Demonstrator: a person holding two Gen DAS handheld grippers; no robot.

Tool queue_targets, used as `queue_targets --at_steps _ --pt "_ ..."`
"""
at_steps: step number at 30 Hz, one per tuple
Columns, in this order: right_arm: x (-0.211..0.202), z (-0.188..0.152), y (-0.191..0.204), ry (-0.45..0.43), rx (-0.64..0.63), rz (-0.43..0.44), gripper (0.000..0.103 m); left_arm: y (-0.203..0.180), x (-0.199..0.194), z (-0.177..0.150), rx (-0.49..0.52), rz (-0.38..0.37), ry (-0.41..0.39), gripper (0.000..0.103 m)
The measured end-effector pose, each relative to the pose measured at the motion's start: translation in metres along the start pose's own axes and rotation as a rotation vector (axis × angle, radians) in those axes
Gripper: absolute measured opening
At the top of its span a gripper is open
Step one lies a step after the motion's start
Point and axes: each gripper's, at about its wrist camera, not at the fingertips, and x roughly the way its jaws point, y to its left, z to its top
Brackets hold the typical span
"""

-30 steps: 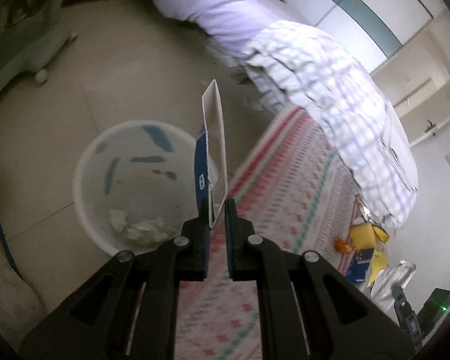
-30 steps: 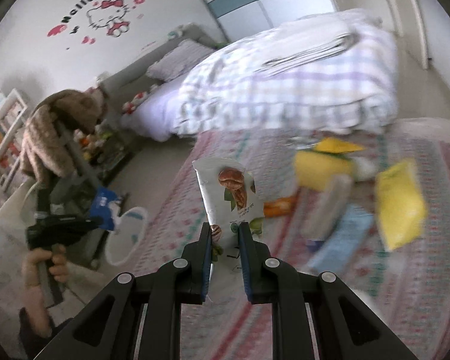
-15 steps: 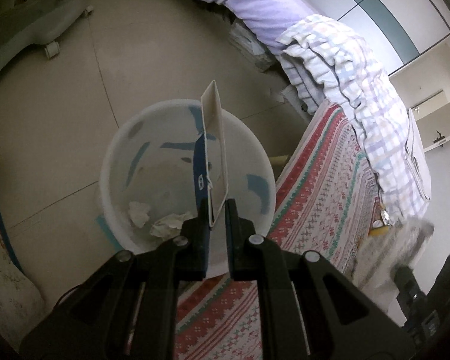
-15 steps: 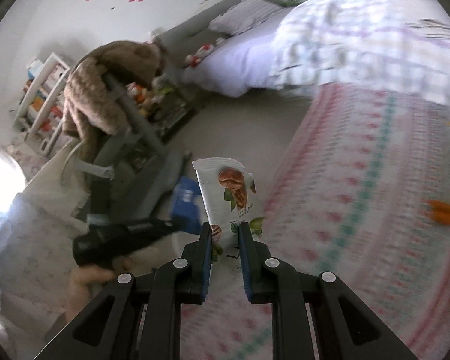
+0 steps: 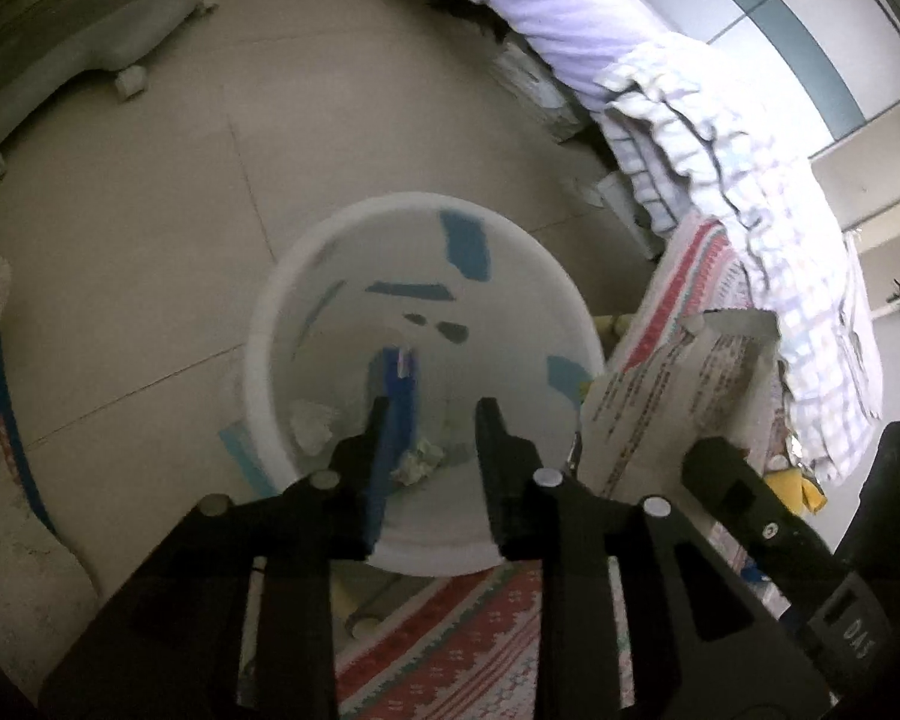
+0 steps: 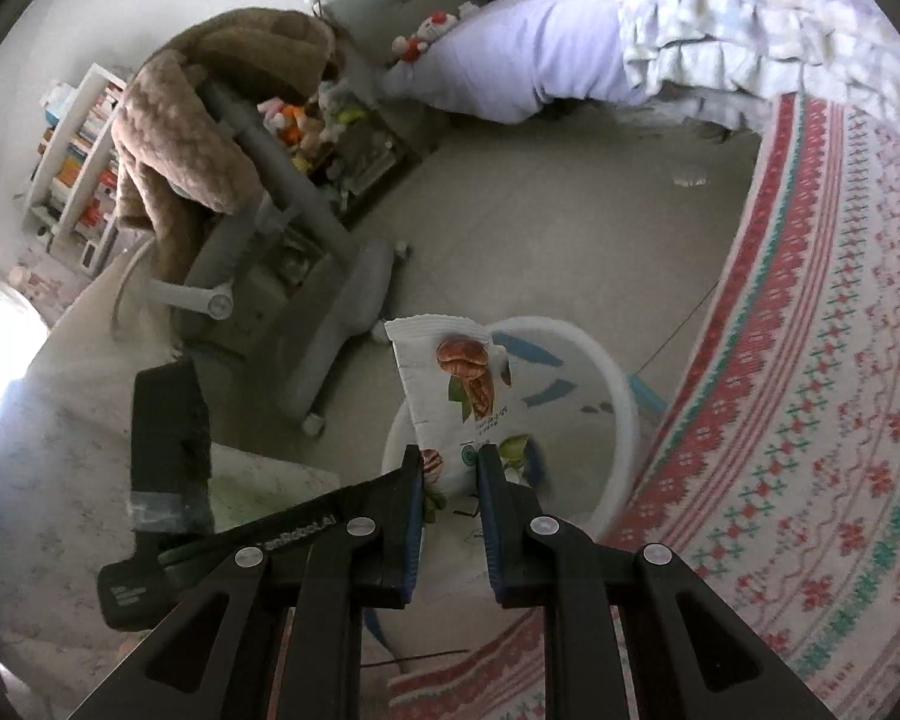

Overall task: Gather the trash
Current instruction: 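Open both tools over the bin to drop carton and snack bag, then move both open tools back to the remaining trash on the bed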

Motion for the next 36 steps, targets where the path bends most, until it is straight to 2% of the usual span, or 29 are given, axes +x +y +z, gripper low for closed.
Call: queue_targets --at_steps 3,9,11,13,14,22,26,29,36 --pt "0.01 0.002 0.003 0.01 -0.005 -0.02 0.018 0.007 -0.006 0.001 -0.034 -0.003 -0.019 0.041" --pt "0.027 0.006 0.004 0.023 -0.007 -0.077 0.021 0.027 -0.026 0.005 -0.145 0.018 -0.081 0.042" --pt "0.031 0.007 0.003 0.027 0.008 -0.092 0.027 0.029 -0.029 0.005 -0.158 0.023 -0.093 0.042" --pt "0.029 0.007 0.002 0.024 0.014 -0.106 0.05 0.03 -0.032 0.004 -0.166 0.027 -0.101 0.042" --pt "0.026 0.005 0.003 0.016 0.014 -0.111 0.053 0.028 -0.032 0.004 -0.166 0.034 -0.105 0.042" --pt "-0.01 -0.005 0.003 -0.022 -0.012 -0.106 0.053 0.012 -0.053 -0.001 -0.146 0.062 -0.162 0.043" --pt "-0.044 -0.015 -0.004 -0.049 -0.005 -0.115 0.053 -0.008 -0.071 -0.007 -0.103 0.079 -0.204 0.045" --pt "-0.076 -0.023 -0.01 -0.076 -0.008 -0.132 0.053 -0.035 -0.085 -0.015 -0.032 0.061 -0.237 0.055" --pt "-0.175 -0.045 -0.034 -0.176 0.021 -0.157 0.053 -0.123 -0.109 -0.052 0.212 -0.014 -0.271 0.059"
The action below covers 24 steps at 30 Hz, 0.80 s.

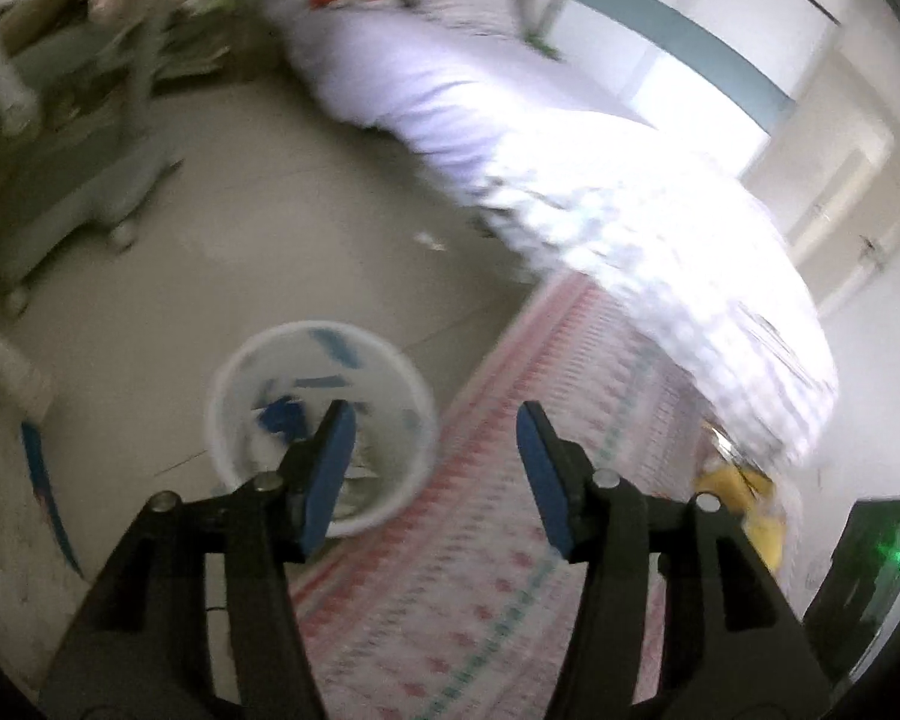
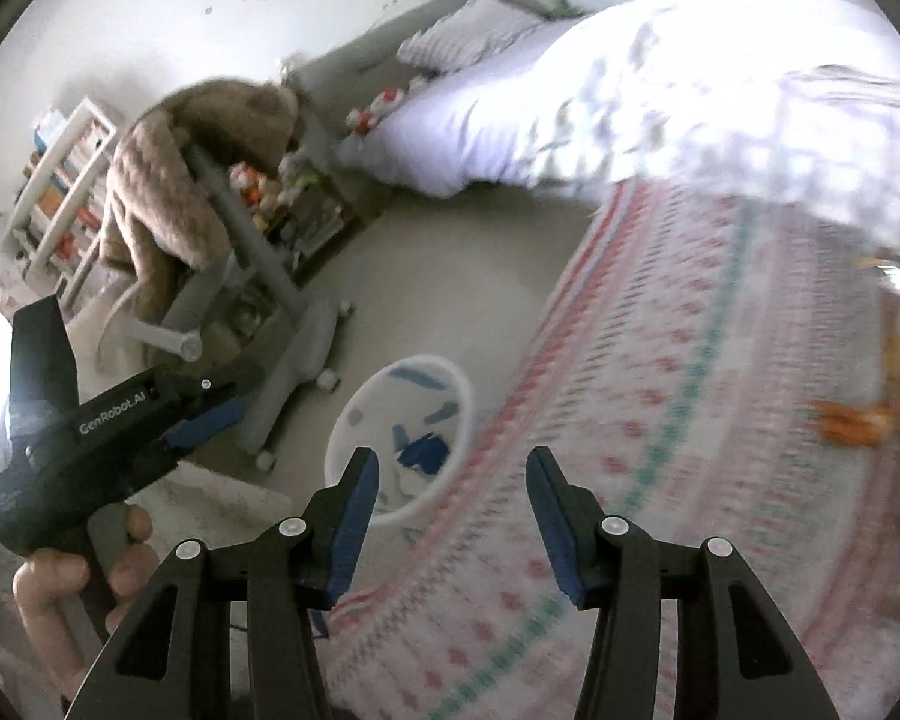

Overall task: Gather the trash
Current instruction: 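Move both open tools back to the remaining trash on the bed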

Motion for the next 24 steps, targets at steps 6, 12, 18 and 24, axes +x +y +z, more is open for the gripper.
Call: queue_targets --at_steps 6,12,18,24 --pt "-0.094 -0.002 -0.059 -0.095 0.078 -0.068 0.053 -0.09 -0.004 -0.029 0.224 -0.111 0.035 0.063" --pt "-0.177 -0.011 -0.148 -0.226 0.231 -0.193 0.059 -0.175 0.017 -0.067 0.427 -0.177 0.151 0.064" --pt "-0.195 -0.039 -0.229 -0.283 0.445 -0.22 0.059 -0.243 0.043 -0.105 0.637 -0.12 0.161 0.068" --pt "-0.207 -0.046 -0.253 -0.304 0.481 -0.246 0.059 -0.28 0.112 -0.119 0.798 -0.038 0.208 0.068"
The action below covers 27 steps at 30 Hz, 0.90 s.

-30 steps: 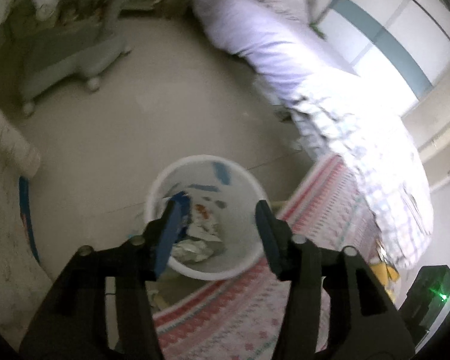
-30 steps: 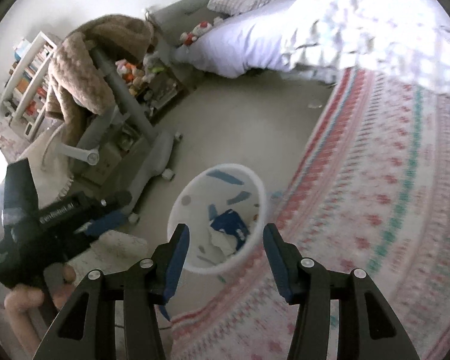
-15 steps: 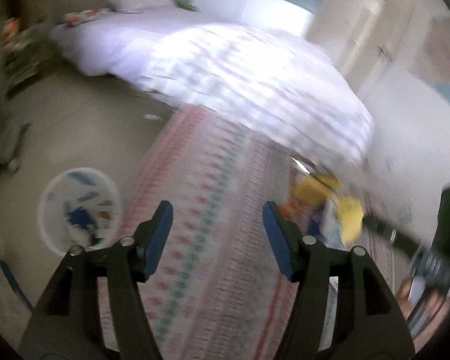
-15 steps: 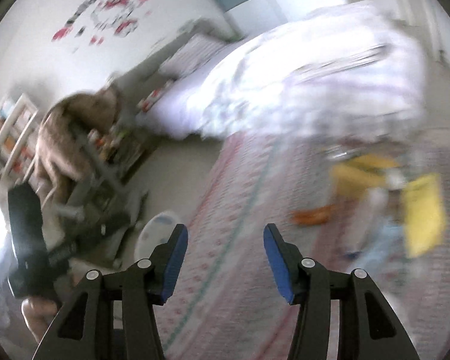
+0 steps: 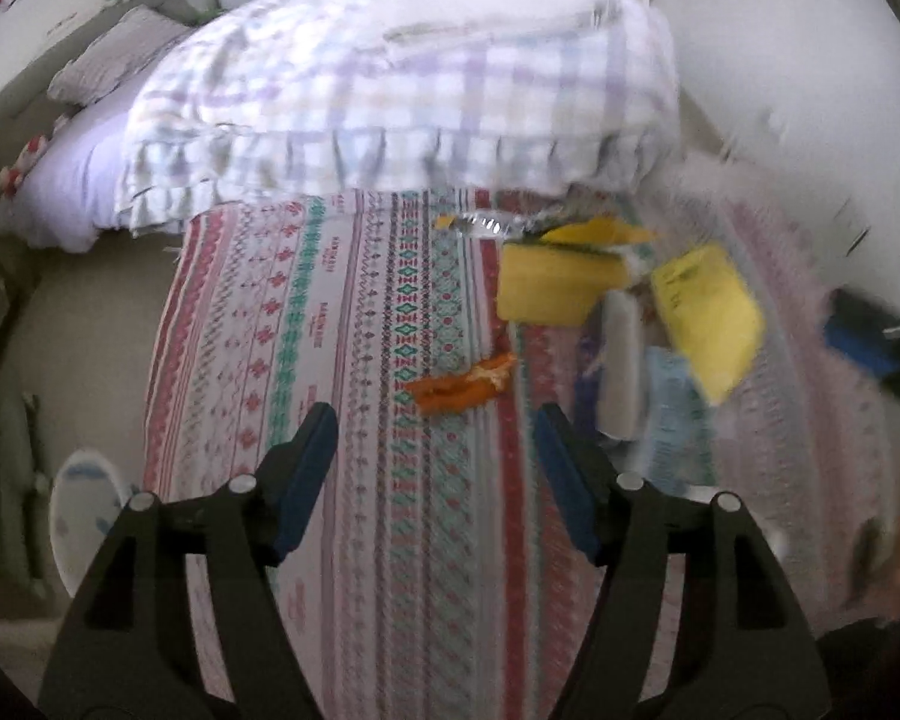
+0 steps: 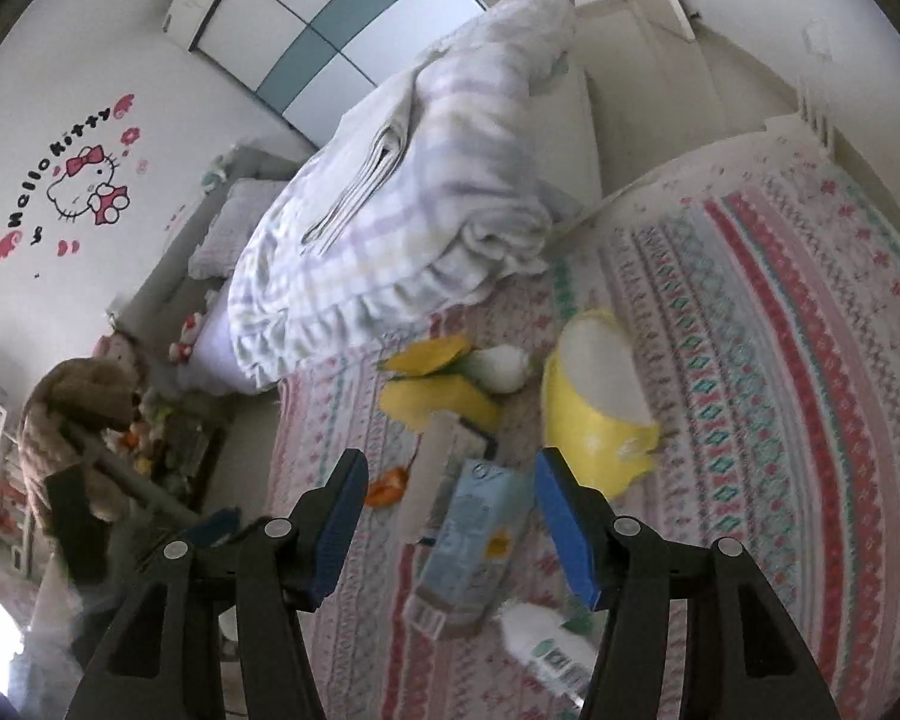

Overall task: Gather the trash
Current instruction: 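Move both open tools back to the remaining trash on the bed, then grasp the orange peel with the left tool while the right tool grasps the yellow wrapper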

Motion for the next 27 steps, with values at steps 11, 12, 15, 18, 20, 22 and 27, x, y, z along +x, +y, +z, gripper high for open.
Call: queue_targets --at_steps 11,12,15,18,20,22,27 --pt "0.006 0.003 0.0 -0.007 -0.063 -0.061 0.059 -0.023 0.08 0.003 0.168 -0.003 0.068 0.068" --pt "0.008 0.004 0.001 -0.008 -0.067 -0.063 0.059 -0.025 0.08 0.002 0.171 -0.005 0.066 0.068" --pt "0.015 0.009 0.004 -0.008 -0.077 -0.071 0.059 -0.031 0.088 0.002 0.168 -0.038 0.081 0.068" --pt "0.025 0.013 0.01 -0.008 -0.11 -0.089 0.059 -0.03 0.099 0.001 0.137 -0.044 0.111 0.049" --pt "0.034 0.015 0.015 -0.002 -0.135 -0.095 0.059 -0.028 0.101 0.0 0.116 -0.063 0.114 0.041" --pt "0.042 0.018 0.016 0.007 -0.142 -0.092 0.059 -0.026 0.099 0.001 0.101 -0.082 0.107 0.027" --pt "0.06 0.025 0.01 0.036 -0.088 -0.031 0.059 -0.019 0.095 0.003 0.009 -0.165 0.095 0.0"
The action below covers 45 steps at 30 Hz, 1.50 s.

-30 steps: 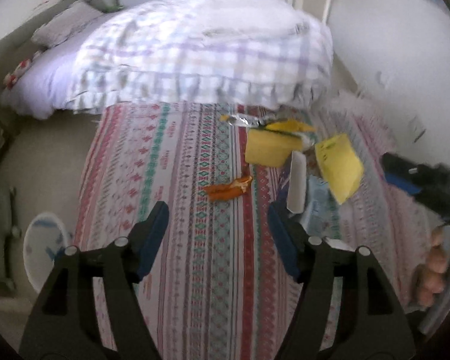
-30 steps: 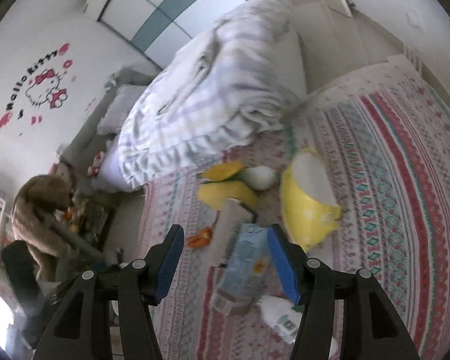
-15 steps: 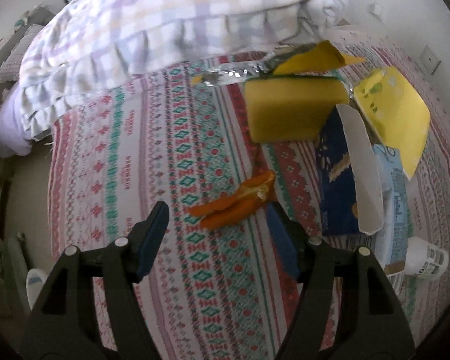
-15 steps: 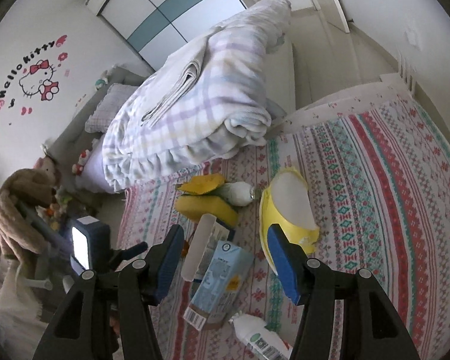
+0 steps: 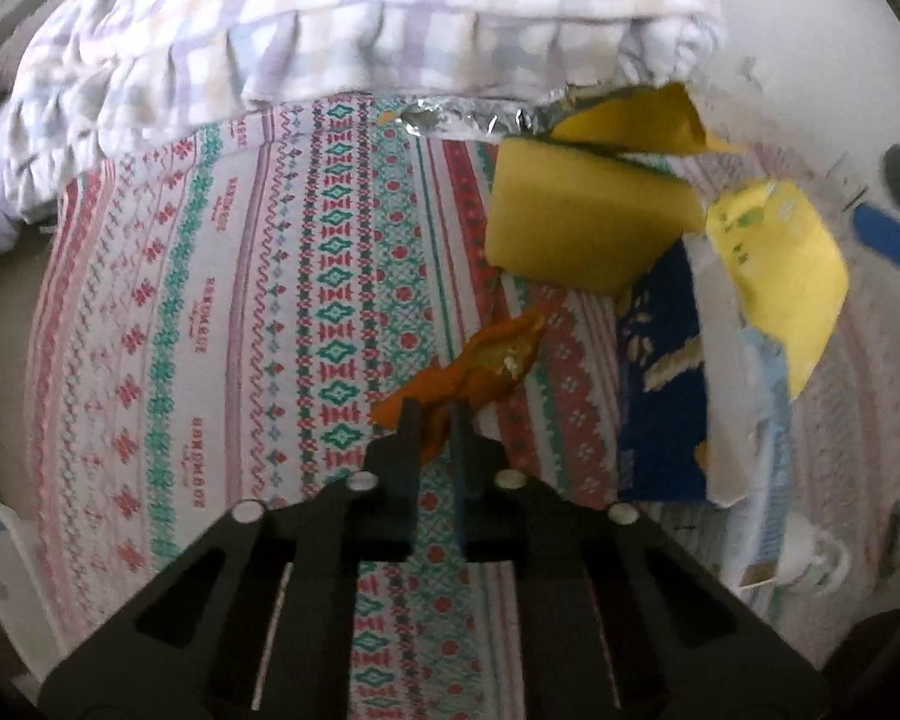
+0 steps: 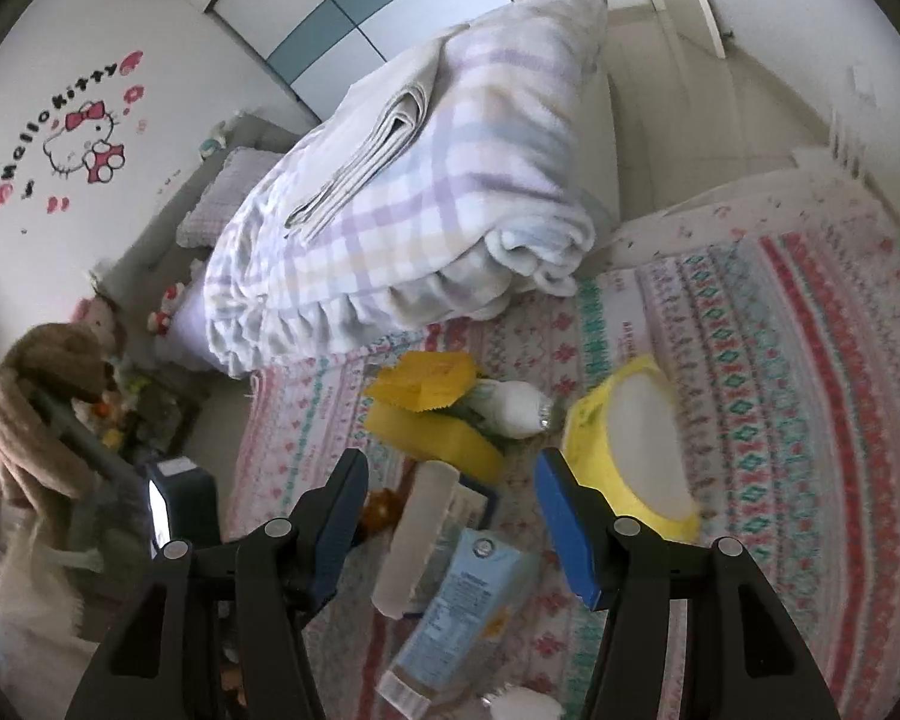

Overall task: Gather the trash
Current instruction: 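Grasp the orange peel with the left tool while the right tool grasps the yellow wrapper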

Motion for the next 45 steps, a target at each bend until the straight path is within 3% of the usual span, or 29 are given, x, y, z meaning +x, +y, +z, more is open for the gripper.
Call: queue_targets --at_steps 6,8,10,11,12,15,20,22,24,27,33,41,42,45 --pt "0.018 0.013 0.007 -0.011 -0.024 0.023 0.06 -0.011 -0.006 0.001 -0.004 -0.04 -0.012 0.001" --pt "0.023 0.019 0.008 -0.021 -0.021 0.032 0.065 -0.007 -0.009 0.004 -0.01 -0.049 -0.011 0.007" --pt "0.027 0.023 0.011 -0.028 -0.028 0.027 0.067 -0.003 -0.017 0.006 -0.005 -0.023 -0.046 0.041" --pt "0.029 0.024 0.012 -0.025 -0.032 0.026 0.067 -0.003 -0.021 0.008 0.01 -0.011 -0.075 0.069" --pt "0.031 0.024 0.014 -0.02 -0.035 0.022 0.067 -0.003 -0.023 0.009 0.027 0.001 -0.106 0.079" --pt "0.034 0.025 0.018 -0.015 -0.048 0.011 0.067 -0.014 -0.017 0.01 0.078 0.001 -0.099 0.079" --pt "0.04 0.026 0.024 -0.016 -0.078 0.008 0.067 -0.031 0.015 0.0 0.149 0.048 -0.01 0.077" --pt "0.044 0.026 0.028 -0.013 -0.099 0.006 0.068 -0.034 0.019 -0.002 0.144 0.033 -0.01 0.062" --pt "0.048 0.026 0.033 -0.011 -0.138 -0.011 0.068 -0.033 0.018 0.0 0.097 -0.007 0.001 0.031" --pt "0.055 0.024 0.046 -0.021 -0.246 -0.053 0.068 -0.033 0.019 0.0 0.081 -0.004 0.009 0.017" --pt "0.075 0.01 0.068 -0.033 -0.473 -0.196 0.068 -0.023 0.01 -0.002 0.034 -0.045 0.008 0.013" --pt "0.093 0.001 0.076 -0.049 -0.609 -0.27 0.062 0.01 -0.009 0.008 -0.008 -0.094 -0.021 0.013" --pt "0.093 0.001 0.076 -0.056 -0.616 -0.269 0.056 0.013 -0.011 0.009 -0.012 -0.096 -0.023 0.013" --pt "0.095 0.001 0.08 -0.043 -0.64 -0.269 0.027 0.021 -0.015 0.009 -0.027 -0.103 -0.022 0.013"
